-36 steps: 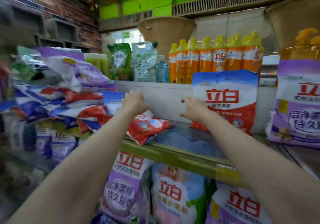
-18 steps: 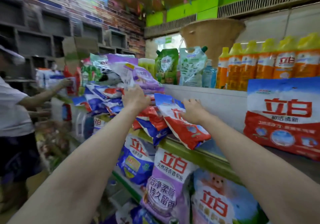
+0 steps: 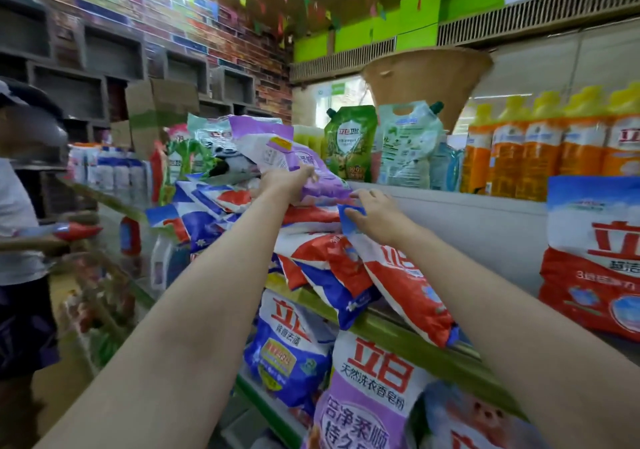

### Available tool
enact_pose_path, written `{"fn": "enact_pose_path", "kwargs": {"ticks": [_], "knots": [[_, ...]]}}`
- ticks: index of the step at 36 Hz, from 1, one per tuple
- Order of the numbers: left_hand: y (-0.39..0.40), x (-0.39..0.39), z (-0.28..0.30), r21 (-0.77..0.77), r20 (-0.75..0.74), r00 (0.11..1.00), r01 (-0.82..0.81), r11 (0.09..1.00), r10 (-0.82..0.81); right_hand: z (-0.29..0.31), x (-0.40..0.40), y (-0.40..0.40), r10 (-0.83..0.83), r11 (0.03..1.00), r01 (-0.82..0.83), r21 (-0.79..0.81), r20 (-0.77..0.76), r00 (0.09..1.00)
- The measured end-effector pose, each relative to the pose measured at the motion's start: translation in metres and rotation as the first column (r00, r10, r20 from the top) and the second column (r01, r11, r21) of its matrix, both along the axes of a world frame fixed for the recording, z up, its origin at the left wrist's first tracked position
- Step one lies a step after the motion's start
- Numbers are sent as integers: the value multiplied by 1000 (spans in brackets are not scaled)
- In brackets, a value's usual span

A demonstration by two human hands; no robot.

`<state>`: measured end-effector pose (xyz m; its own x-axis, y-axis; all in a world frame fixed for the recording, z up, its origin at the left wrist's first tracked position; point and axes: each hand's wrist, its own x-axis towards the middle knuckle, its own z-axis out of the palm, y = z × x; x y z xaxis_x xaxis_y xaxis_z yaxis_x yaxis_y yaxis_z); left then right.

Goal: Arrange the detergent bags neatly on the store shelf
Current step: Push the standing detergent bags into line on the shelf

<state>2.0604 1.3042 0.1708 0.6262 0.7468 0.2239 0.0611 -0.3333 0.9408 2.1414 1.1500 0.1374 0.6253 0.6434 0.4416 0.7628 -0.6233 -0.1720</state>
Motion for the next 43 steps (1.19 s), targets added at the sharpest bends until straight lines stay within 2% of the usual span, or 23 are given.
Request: {"fn": "enact_pose_path", "kwargs": {"ticks": [2, 5, 7, 10, 15, 16, 18, 20, 21, 22, 24, 27, 29, 32, 37, 40, 43], "knots": [[0, 3, 2, 25, 10, 999, -35, 999, 35, 0, 1, -1, -7, 999, 8, 38, -28, 1000], [-5, 5, 7, 174, 19, 973, -229, 958, 229, 2, 3, -7, -30, 998, 34, 56, -61, 998], [-8, 8, 8, 225, 75, 961, -277, 934, 267, 4, 1, -14, -45, 998, 48, 46, -57, 997], [-8, 11, 6, 203, 154, 950, -301, 932, 273, 7, 3, -25, -51, 996, 57, 66, -92, 994], [-14, 1, 14, 102, 363, 901, -293, 951, 238, 14, 10, -46, -85, 959, 145, 244, -238, 967], [-18, 0, 16, 75, 410, 889, -257, 963, 205, 15, 11, -51, -89, 944, 166, 285, -264, 960], [-25, -1, 22, -59, 594, 804, -12, 998, 44, 17, 12, -57, -58, 903, 185, 389, -317, 947], [-30, 3, 26, -127, 725, 685, 233, 964, -70, 20, 5, -66, 82, 824, 151, 546, -379, 922], [-36, 2, 27, -132, 745, 657, 313, 941, -114, 22, 1, -71, 201, 760, 122, 638, -409, 890], [-44, -1, 27, -125, 750, 644, 365, 923, -153, 23, 0, -77, 322, 688, 106, 718, -432, 842], [-62, -7, 25, -104, 759, 612, 450, 887, -222, 24, -2, -94, 498, 606, 70, 792, -447, 743], [-82, -5, 11, -27, 712, 604, 533, 846, -358, 25, -8, -121, 643, 580, 12, 814, -466, 608], [-94, 1, 1, 13, 645, 626, 566, 824, -439, 18, -10, -135, 663, 577, 10, 817, -476, 578], [-118, 11, -11, 12, 577, 628, 633, 774, -522, 1, -12, -158, 597, 567, 96, 818, -489, 637], [-162, 23, -22, -6, 470, 577, 759, 651, -668, -18, -17, -206, 502, 468, 162, 869, -412, 761], [-192, 31, -28, 13, 385, 574, 779, 626, -722, -21, -24, -240, 405, 483, 145, 863, -368, 837], [-227, 37, -36, 15, 269, 512, 844, 536, -815, -19, -35, -276, 277, 464, 192, 865, -347, 896]]}}
